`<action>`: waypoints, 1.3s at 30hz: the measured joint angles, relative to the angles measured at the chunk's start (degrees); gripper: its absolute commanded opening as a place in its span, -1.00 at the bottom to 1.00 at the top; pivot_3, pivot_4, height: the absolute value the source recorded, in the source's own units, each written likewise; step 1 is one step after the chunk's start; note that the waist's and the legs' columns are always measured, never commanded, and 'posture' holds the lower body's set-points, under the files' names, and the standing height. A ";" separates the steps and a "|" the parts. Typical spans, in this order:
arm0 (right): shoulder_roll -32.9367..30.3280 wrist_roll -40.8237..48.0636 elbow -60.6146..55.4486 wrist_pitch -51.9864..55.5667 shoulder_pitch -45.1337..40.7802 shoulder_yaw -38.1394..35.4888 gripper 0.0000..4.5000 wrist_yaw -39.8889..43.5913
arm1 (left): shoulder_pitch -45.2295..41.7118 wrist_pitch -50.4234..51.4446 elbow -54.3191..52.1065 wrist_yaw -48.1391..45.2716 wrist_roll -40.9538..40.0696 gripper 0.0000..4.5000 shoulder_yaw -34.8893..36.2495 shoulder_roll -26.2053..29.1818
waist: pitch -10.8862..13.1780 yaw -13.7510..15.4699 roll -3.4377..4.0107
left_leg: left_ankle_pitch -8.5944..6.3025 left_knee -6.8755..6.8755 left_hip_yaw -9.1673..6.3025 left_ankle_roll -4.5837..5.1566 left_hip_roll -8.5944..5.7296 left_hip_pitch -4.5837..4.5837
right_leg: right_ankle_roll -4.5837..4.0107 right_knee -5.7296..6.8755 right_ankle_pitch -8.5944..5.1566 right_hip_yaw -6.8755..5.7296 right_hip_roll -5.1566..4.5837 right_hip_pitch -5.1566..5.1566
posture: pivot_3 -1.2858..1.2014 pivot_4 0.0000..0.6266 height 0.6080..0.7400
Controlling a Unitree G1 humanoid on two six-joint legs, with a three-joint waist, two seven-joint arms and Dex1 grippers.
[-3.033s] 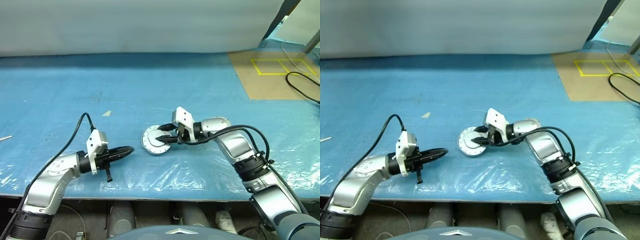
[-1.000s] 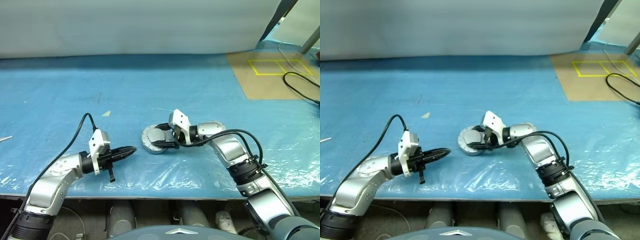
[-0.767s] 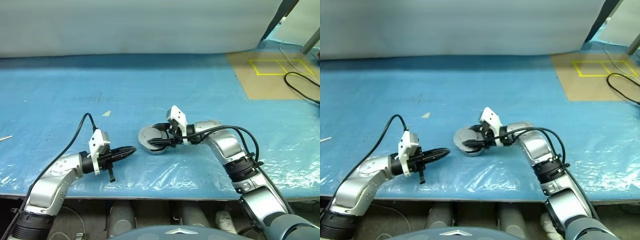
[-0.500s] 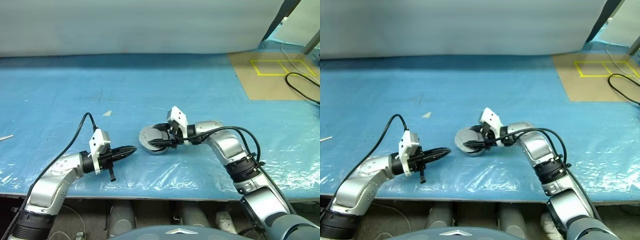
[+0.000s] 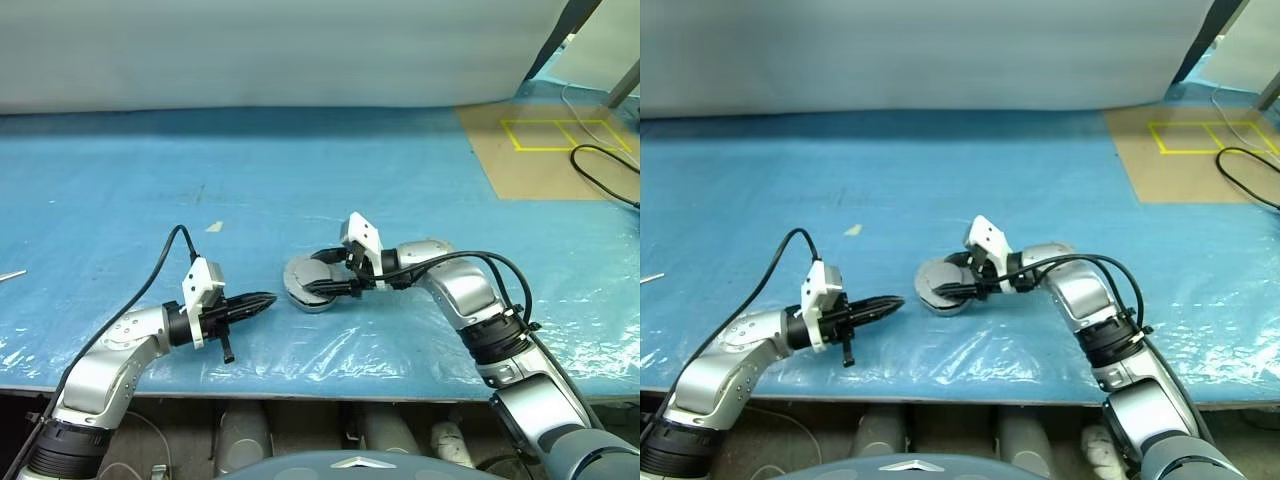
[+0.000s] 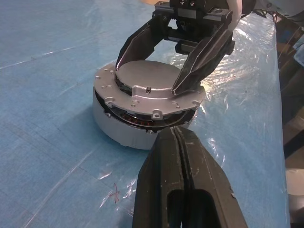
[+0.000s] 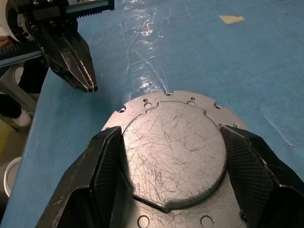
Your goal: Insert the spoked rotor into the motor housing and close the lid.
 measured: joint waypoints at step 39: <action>0.95 -6.69 6.60 -11.75 -0.18 3.76 0.30 -0.51 | -1.81 0.20 0.01 0.56 -0.22 -1.00 -0.23 -0.68 | -0.49 -0.17 0.02 | -0.15 -0.19 0.01 0.24 -0.01 0.87 | 0.39 -0.09 -0.24 0.05 -0.01 0.92 | 0.03 -0.52 1.00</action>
